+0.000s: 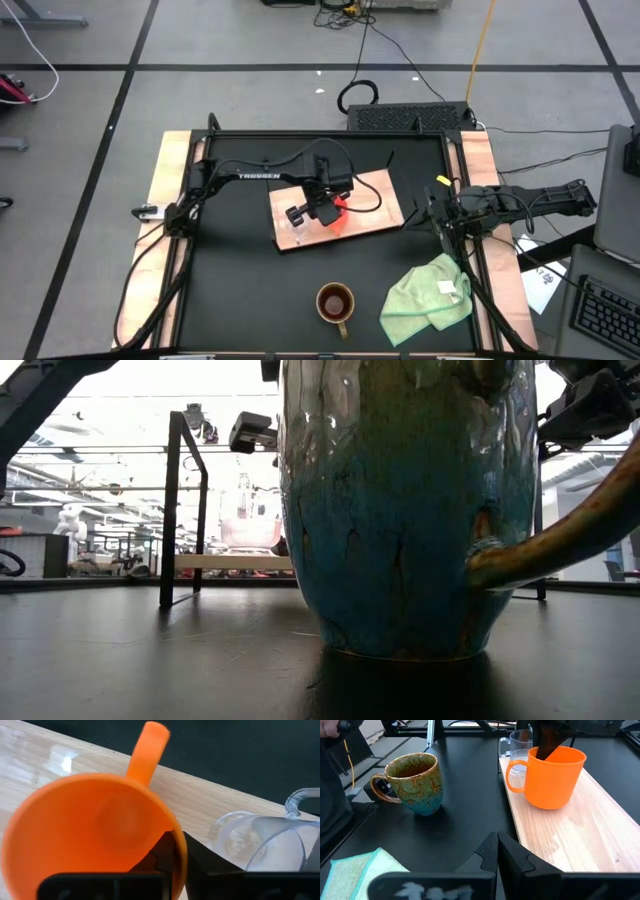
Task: Stack small to large cups/mugs on shelf
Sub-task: Put the orange mug on the shelf
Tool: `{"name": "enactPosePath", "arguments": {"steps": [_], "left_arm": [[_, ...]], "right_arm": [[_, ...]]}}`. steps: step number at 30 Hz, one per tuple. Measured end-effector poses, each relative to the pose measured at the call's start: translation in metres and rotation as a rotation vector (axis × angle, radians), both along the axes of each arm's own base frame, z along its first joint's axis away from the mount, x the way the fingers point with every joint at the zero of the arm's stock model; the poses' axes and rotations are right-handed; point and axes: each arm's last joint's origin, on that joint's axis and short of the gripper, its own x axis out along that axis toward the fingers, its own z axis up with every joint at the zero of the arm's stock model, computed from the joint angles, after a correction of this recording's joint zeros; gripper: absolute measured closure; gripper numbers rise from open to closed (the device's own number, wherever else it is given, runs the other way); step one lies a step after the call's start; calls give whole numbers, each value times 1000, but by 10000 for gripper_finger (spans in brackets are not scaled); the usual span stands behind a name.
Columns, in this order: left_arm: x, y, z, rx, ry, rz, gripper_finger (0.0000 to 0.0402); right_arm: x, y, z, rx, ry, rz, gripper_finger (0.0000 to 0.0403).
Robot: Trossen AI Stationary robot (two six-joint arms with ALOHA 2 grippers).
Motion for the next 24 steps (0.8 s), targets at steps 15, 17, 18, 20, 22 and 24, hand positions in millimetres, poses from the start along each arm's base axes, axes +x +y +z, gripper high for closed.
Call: {"name": "enactPosePath", "arguments": {"steps": [15,17,18,20,22,24], "left_arm": [[0,1,-2,38,20,49,342],[1,1,1,41,18,63,342],[2,2,2,42,14,69,342],[4,2,7,39,-7,78,342],[5,1,13,24,-24,83,342],[5,1,17,17,-32,87,342]], "right_arm": [[0,0,0,0,-1,0,403],[0,0,0,0,-2,0,403],[0,0,0,-2,-3,1,403],[0,0,0,-3,-5,1,403],[0,0,0,-3,-5,2,403],[0,0,0,-3,-5,2,403]]}}
